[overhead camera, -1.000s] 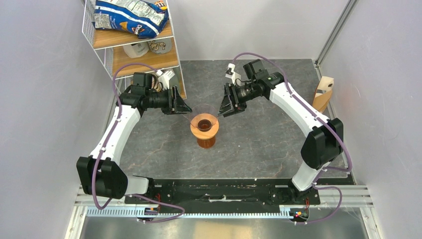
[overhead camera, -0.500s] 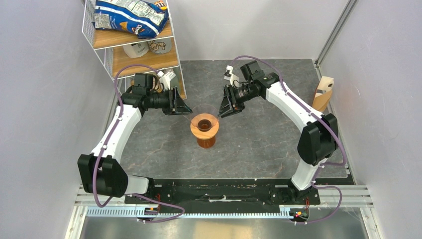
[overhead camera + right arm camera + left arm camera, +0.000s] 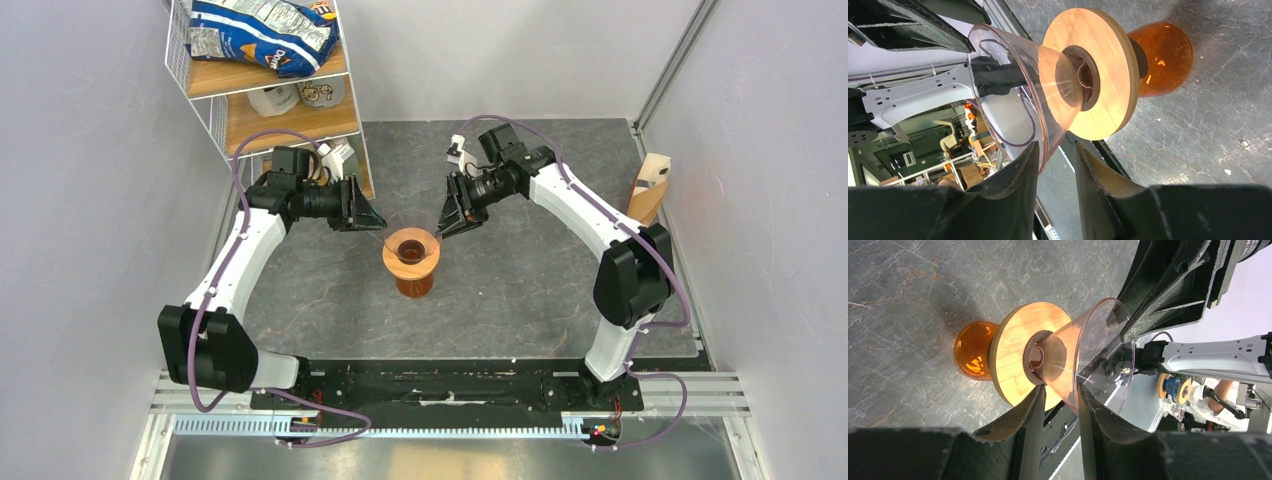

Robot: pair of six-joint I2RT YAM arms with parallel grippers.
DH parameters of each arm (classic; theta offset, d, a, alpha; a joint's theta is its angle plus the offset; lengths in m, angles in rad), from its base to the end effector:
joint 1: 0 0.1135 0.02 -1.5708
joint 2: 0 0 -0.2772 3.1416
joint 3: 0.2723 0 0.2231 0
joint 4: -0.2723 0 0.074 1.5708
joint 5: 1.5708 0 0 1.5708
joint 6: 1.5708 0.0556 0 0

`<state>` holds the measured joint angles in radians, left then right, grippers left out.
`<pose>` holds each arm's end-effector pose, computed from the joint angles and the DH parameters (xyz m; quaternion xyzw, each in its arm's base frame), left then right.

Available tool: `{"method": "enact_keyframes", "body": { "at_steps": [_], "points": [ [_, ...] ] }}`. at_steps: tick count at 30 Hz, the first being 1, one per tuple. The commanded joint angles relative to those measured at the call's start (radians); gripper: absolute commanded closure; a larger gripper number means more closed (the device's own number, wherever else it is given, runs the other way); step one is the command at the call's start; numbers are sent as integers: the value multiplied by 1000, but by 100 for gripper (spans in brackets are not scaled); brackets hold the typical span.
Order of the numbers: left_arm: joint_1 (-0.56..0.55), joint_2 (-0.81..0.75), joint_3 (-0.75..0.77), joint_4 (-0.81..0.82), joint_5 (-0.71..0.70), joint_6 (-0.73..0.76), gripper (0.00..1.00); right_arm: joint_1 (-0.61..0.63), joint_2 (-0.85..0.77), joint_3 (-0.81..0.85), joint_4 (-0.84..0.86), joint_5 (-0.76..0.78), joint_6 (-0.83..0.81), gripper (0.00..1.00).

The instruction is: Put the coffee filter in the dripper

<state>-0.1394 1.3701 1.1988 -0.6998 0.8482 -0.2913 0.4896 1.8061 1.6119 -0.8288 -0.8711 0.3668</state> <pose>0.2497 -0.0772 0.3229 0.0757 0.8644 -0.4444 0.2226 0.3014 0.2088 0.3067 -0.1675 0.8642 0.4713 0.0544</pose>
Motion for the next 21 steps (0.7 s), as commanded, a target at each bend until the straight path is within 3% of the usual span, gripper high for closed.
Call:
{"method": "enact_keyframes", "body": {
  "at_steps": [1,6,16,21],
  "points": [
    [0,16,-4,21,6,-1,60,10,13,62,-13,-12,-12,61],
    [-6,22,-3,21,11,-1,61,11,20,79,-25,-6,-20,61],
    [-14,34,-1,25,8,-1,80,10,49,87,-39,2,-29,73],
    [-18,36,-8,25,-1,4,85,10,55,81,-43,4,-35,79]
  ]
}}
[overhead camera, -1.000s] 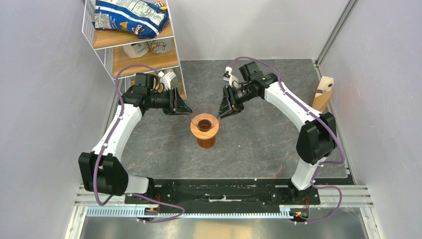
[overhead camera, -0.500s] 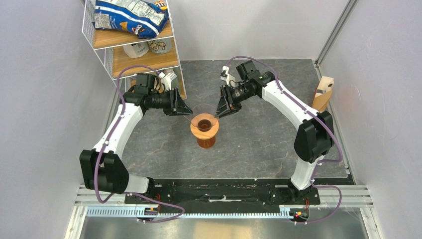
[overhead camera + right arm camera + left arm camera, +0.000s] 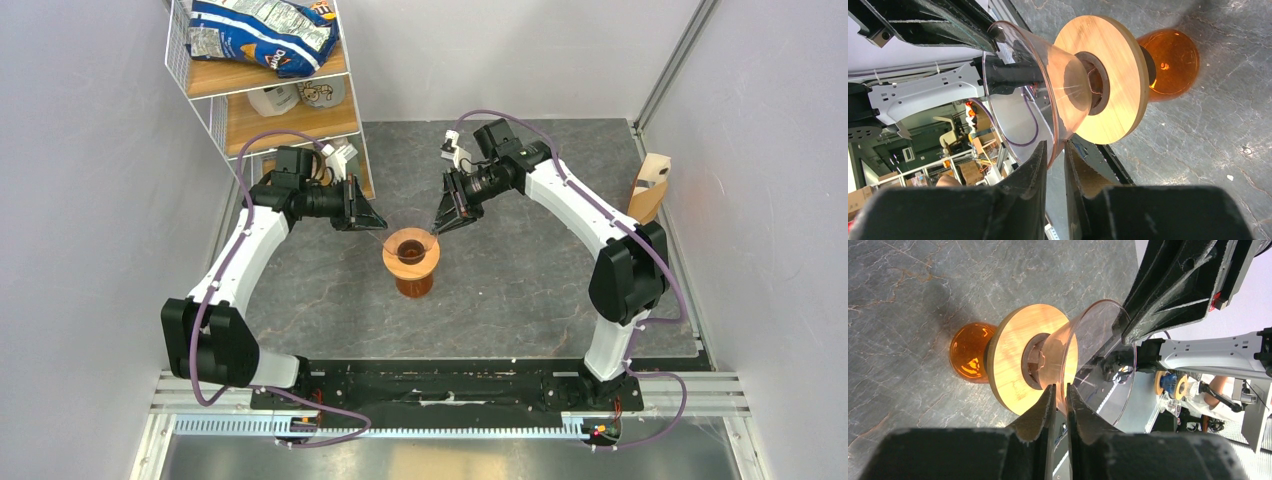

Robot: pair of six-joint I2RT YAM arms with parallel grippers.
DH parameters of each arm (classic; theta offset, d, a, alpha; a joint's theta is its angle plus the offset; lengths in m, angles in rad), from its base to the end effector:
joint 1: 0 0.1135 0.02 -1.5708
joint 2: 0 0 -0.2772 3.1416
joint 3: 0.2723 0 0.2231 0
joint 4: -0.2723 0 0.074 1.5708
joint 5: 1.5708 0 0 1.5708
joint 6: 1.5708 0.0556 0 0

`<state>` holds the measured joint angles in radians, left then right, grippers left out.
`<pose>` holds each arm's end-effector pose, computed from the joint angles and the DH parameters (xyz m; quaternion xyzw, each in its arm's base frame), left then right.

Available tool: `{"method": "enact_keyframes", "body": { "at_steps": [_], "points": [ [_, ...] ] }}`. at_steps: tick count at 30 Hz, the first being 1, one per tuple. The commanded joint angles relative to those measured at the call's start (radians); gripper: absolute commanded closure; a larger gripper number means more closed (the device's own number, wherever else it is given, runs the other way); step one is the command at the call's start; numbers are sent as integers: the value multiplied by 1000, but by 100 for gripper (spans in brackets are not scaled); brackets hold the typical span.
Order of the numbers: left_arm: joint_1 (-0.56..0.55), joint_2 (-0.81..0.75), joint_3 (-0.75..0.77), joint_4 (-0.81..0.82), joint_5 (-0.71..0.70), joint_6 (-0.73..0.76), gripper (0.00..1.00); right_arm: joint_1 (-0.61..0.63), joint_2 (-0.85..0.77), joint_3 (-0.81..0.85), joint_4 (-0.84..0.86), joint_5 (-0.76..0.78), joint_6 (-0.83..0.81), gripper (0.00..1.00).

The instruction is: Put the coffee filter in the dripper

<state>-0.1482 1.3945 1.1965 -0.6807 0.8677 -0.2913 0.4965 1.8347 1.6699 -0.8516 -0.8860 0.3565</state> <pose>0.2549 -0.0809 0.3183 0.0812 0.8616 -0.4530 0.2142 0.3062 0.2149 0.3122 -0.1778 0.8587 0.4776 0.0545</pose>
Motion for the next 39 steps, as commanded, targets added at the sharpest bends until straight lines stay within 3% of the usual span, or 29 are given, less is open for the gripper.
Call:
{"method": "enact_keyframes", "body": {
  "at_steps": [1,13,39],
  "points": [
    [-10,11,-7,6,-22,7,86,4,28,20,-20,21,-28,80],
    [-25,-1,-34,6,-60,49,98,5,32,5,-24,32,-65,83],
    [-33,-3,-122,15,-127,119,98,15,58,3,-49,73,-110,84]
  ]
}}
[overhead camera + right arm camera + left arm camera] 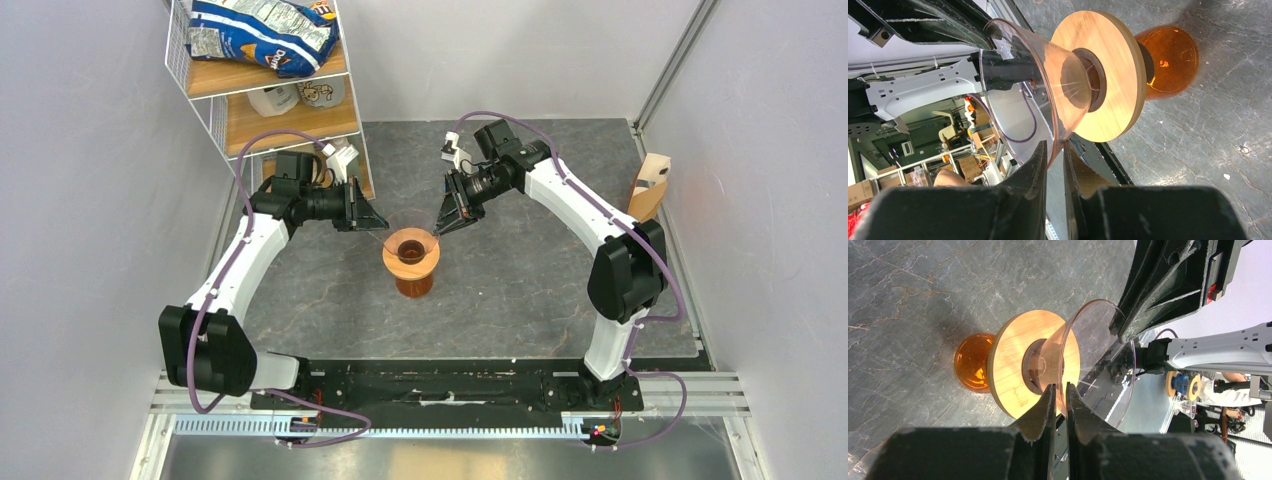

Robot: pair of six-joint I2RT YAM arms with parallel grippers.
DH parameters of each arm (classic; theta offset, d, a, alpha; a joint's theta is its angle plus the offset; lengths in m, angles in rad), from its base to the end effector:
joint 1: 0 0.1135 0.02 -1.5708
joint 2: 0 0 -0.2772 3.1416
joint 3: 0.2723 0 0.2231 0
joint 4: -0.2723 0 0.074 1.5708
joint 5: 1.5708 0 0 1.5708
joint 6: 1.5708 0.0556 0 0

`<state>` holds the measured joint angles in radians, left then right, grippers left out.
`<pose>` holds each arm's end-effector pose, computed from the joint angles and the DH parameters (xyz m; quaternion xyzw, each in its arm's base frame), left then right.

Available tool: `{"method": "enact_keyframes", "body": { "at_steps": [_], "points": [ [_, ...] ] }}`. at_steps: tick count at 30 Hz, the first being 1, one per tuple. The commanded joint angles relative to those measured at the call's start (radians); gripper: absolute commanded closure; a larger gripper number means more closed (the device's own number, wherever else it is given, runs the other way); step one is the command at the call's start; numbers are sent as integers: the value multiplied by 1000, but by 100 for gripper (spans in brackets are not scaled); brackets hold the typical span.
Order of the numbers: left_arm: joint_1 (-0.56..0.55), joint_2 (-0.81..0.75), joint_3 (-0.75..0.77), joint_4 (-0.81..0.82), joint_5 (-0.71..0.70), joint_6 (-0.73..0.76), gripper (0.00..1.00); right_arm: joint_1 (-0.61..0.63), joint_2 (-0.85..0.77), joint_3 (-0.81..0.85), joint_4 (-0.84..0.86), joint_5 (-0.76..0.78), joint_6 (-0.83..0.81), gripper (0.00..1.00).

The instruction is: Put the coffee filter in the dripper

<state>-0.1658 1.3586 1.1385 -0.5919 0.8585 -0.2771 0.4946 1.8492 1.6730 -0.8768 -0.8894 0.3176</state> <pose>0.2498 -0.0845 0.3161 0.1069 0.8519 -0.4511 0.2436 0.3071 0.2147 0.3067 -0.1868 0.8595 0.4733 0.0480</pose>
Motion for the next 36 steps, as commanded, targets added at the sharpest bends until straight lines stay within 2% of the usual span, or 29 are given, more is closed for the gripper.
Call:
{"method": "enact_keyframes", "body": {
  "at_steps": [1,36],
  "points": [
    [-15,34,-66,-74,-120,107,98,17,45,-1,-25,78,-73,84],
    [-17,48,-105,-65,-138,148,98,17,100,-62,-25,121,-133,84]
  ]
}}
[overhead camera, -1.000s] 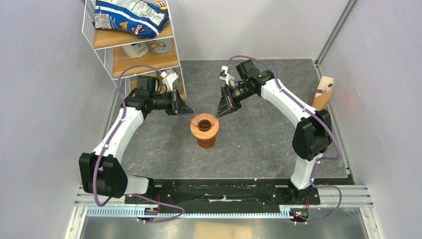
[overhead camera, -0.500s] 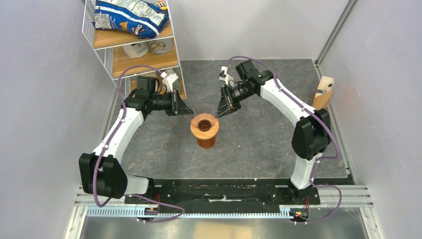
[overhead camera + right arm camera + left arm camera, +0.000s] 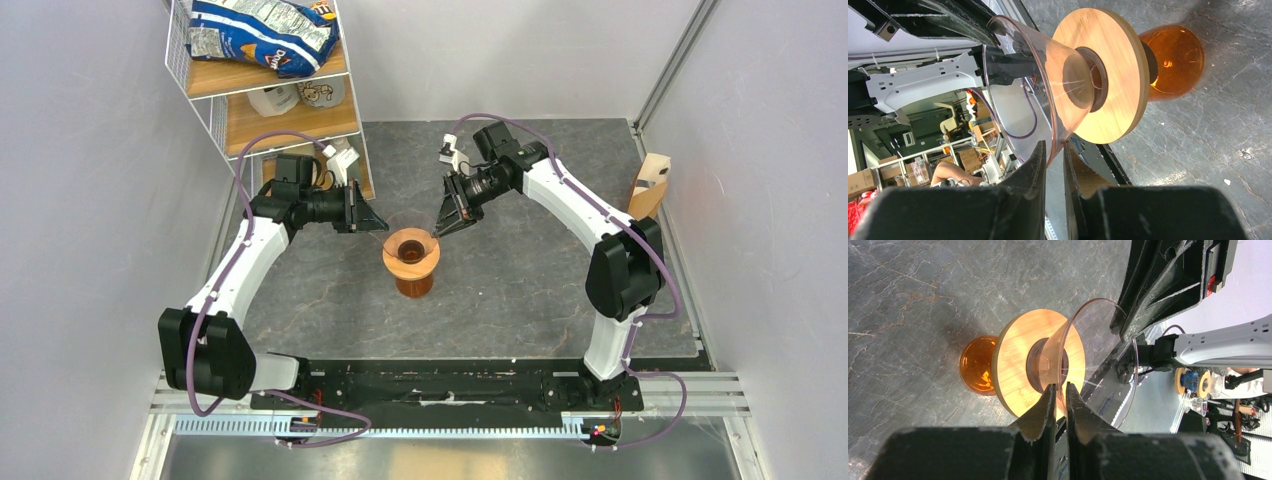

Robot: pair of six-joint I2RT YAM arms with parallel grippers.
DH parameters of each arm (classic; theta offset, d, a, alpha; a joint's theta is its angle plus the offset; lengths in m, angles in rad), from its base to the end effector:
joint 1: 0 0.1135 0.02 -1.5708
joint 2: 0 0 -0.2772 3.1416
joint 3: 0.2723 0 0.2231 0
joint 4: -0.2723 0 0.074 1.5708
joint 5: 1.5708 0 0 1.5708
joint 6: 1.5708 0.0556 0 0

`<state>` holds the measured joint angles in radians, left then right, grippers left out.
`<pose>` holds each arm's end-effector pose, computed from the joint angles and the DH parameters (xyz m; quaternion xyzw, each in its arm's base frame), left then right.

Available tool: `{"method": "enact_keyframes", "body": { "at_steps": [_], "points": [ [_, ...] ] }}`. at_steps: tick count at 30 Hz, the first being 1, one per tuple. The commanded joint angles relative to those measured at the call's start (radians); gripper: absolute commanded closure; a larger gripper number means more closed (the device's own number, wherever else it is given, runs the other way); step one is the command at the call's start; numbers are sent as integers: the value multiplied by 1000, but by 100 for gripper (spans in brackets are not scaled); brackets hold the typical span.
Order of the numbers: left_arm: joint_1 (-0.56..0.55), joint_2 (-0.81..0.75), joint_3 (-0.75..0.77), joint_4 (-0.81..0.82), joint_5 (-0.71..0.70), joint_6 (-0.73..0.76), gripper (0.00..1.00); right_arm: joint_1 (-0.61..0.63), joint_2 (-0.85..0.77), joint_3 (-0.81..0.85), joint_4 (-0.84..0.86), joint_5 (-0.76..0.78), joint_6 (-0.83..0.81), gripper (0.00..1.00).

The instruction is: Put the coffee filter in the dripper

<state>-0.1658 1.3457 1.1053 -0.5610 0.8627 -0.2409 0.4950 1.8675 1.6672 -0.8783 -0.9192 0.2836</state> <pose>0.2472 -0.0842 0.3117 0.1252 0.8473 -0.4484 0.2556 0.3085 0.2168 0.2997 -0.1992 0.8530 0.4809 0.0387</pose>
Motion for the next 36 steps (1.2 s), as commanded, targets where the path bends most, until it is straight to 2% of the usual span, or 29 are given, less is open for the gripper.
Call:
{"method": "enact_keyframes", "body": {
  "at_steps": [1,14,20,36],
  "points": [
    [-17,62,-72,-95,-142,112,98,17,86,-58,-23,152,-100,84],
    [-17,81,-80,-96,-146,124,98,14,111,-60,-29,158,-110,85],
    [-18,86,-78,-98,-137,127,98,22,83,-39,-34,143,-113,81],
    [-18,14,14,-81,-42,46,70,64,37,73,-87,125,-116,62]
  ]
}}
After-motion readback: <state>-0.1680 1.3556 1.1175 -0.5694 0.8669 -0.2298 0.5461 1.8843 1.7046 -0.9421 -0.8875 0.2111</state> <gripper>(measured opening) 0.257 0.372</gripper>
